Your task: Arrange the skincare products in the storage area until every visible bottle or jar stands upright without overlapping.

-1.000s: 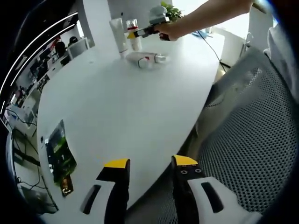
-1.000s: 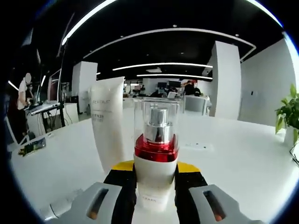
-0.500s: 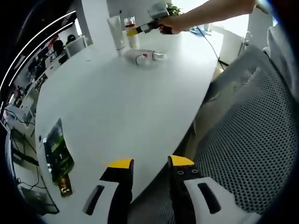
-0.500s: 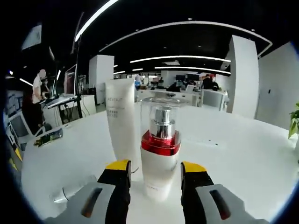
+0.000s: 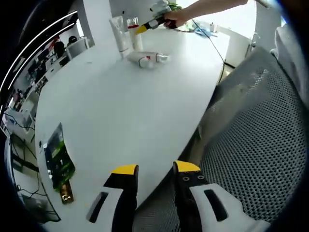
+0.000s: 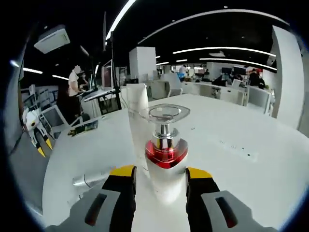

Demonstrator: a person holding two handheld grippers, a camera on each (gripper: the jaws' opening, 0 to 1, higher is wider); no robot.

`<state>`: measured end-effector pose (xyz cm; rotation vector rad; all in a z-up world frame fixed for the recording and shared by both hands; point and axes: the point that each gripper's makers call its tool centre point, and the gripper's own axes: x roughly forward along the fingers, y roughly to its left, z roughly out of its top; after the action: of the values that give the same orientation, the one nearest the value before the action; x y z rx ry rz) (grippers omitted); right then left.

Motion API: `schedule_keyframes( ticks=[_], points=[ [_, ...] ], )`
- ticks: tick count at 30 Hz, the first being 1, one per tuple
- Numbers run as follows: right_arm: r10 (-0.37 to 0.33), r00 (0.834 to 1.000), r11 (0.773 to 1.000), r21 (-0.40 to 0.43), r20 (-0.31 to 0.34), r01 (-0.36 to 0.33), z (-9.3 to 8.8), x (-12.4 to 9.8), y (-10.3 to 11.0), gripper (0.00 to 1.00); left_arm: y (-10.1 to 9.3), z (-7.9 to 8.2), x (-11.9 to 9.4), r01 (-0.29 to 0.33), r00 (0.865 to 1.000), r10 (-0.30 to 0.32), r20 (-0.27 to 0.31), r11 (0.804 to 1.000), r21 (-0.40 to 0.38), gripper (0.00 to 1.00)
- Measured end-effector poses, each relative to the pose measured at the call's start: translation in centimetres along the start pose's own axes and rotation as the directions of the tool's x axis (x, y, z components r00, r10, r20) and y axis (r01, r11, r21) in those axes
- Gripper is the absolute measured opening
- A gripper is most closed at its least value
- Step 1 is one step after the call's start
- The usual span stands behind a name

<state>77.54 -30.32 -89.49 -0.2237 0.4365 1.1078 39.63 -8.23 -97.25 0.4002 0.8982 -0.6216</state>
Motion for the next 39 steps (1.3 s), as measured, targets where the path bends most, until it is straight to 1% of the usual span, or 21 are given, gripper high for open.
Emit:
schedule_keyframes(
  ticks=[3,4,5,13,24,33,39],
  points=[
    [0.002,1.0,1.0,0.007,-0.001,-0.002,0.0,0.2,-0.1,0.3,0.1,0.0,0.0,-0.002,1.0,0.002,-0.002,1.0,-0.001,0.24],
    [-0.01,1.0,1.0,0.003,-0.01,0.01,-0.2,0.2,-0.3,0.26,0.1,0.0,0.0,-0.003,1.0,0.003,-0.003,1.0,-0.002,0.24],
    [0.002,1.0,1.0,0.014,-0.003,-0.002,-0.1,0.2,-0.1,0.26,0.1,-0.1,0.0,-0.003,1.0,0.003,-0.004,1.0,-0.004,0.24],
    [-0.015,1.0,0.999,0.03,0.015,0.015,0.1,0.1,0.7,0.26,0.0,-0.1,0.0,-0.002,1.0,0.002,-0.004,1.0,-0.002,0.24],
    [-0.032,0.999,0.999,0.027,0.019,0.031,1.0,1.3,1.8,0.26,0.1,0.0,-0.1,-0.006,1.0,0.006,-0.003,1.0,0.001,0.23],
    [-0.042,0.999,0.999,0.035,0.024,0.041,1.3,2.0,1.8,0.26,0.2,0.2,-0.1,-0.011,1.0,0.011,0.007,1.0,-0.001,0.24],
    [-0.049,0.998,0.998,0.044,0.026,0.048,1.2,2.2,1.5,0.27,0.2,0.2,-0.2,-0.013,1.0,0.013,0.009,1.0,0.0,0.24]
  ],
)
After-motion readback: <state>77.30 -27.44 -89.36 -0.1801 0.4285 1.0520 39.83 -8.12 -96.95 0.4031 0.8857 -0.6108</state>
